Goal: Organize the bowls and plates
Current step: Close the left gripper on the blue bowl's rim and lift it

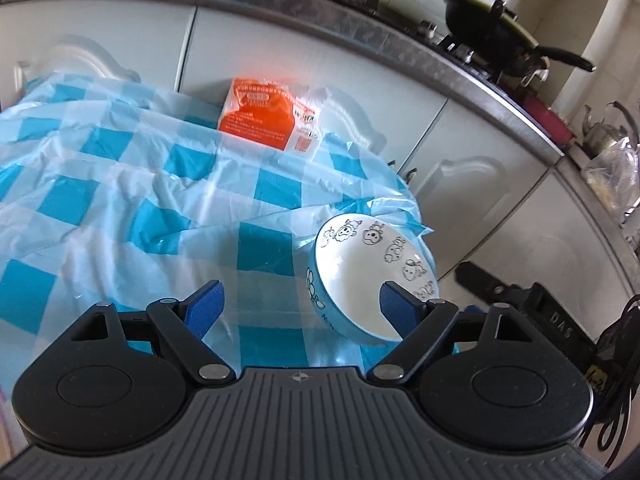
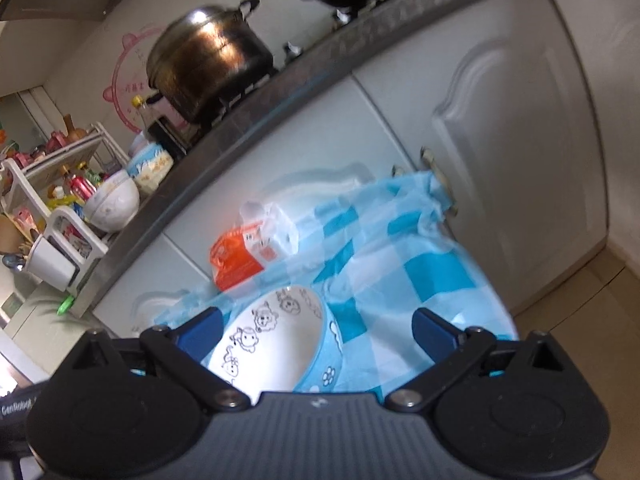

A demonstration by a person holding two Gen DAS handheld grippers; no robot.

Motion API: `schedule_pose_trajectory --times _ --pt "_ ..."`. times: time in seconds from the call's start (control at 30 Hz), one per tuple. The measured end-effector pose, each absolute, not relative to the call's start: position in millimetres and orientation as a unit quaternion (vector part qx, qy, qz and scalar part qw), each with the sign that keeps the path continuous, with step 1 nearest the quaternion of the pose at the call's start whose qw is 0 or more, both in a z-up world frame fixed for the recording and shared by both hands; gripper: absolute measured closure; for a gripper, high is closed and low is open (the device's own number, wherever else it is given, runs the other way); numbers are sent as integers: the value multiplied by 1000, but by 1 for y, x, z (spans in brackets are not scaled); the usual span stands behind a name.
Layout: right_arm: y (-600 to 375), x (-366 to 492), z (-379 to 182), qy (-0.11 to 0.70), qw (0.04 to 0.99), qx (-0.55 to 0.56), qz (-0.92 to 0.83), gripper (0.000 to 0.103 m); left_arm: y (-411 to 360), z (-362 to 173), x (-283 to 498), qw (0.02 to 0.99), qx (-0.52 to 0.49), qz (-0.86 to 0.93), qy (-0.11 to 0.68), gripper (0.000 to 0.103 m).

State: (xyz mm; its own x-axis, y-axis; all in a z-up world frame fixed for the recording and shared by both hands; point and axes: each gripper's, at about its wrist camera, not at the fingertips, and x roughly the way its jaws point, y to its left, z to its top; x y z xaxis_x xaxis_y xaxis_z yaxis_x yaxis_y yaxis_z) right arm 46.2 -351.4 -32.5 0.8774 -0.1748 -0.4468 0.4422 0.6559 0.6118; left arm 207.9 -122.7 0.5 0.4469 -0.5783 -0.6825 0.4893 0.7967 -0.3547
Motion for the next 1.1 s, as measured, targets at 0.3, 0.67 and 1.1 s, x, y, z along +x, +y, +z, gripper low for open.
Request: schedule_pose_trajectory --times 0.3,0.67,1.1 --pt "-372 72 -47 204 883 405 -125 9 -154 -24 233 835 -56 -301 458 13" --pt "-390 79 -65 245 859 437 -105 30 -176 -48 248 819 -52 -301 485 60" --pt "-385 90 -66 258 843 471 -16 30 -182 -54 246 812 -53 -328 481 82"
